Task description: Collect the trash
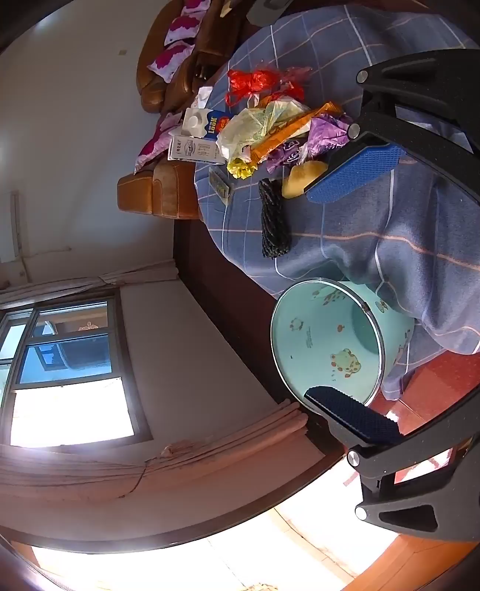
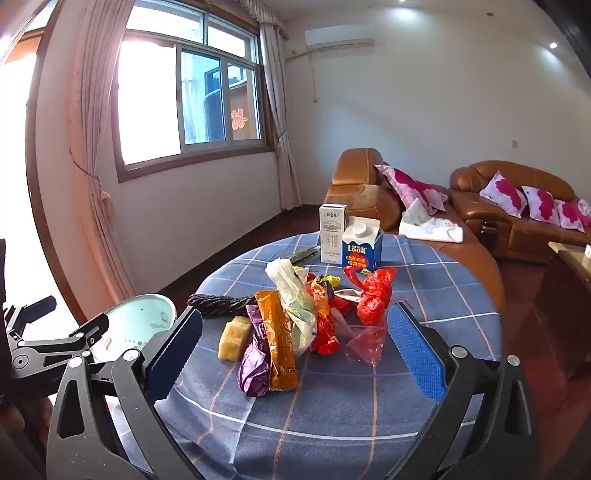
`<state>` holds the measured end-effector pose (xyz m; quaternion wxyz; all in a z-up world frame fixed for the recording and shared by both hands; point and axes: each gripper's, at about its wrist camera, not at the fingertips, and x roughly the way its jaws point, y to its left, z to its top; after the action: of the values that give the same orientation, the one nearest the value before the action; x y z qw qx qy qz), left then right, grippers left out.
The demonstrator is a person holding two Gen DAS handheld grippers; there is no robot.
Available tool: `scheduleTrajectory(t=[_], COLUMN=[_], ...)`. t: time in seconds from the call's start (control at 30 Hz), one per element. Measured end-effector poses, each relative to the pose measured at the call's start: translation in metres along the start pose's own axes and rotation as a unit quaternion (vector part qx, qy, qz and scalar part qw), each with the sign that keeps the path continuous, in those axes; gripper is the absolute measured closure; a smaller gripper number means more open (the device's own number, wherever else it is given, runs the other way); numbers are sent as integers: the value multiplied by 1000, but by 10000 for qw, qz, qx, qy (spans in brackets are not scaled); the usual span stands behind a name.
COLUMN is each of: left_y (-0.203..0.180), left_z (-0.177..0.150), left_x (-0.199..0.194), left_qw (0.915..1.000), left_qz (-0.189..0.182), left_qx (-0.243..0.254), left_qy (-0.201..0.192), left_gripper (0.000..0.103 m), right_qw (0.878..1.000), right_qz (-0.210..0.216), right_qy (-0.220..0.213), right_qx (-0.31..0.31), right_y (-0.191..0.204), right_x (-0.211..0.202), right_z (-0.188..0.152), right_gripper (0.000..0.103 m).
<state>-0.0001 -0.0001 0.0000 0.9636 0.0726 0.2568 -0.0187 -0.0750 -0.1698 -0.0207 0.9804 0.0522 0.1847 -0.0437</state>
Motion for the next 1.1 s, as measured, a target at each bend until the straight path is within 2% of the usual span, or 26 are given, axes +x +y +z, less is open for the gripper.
scheduleTrajectory(t=[1.1], left_y=[9], left_z=[1], left_x=[0], left_qw=[10000], left_qz=[53], left_qx=[-49], left_qy=[-37], left_gripper=[6], right_qw=[9999], right_qz=[14], right_qy=[42], right_qx=[111], right_y=[-3], right_x=[6], right_z=[-5], right_gripper=[4])
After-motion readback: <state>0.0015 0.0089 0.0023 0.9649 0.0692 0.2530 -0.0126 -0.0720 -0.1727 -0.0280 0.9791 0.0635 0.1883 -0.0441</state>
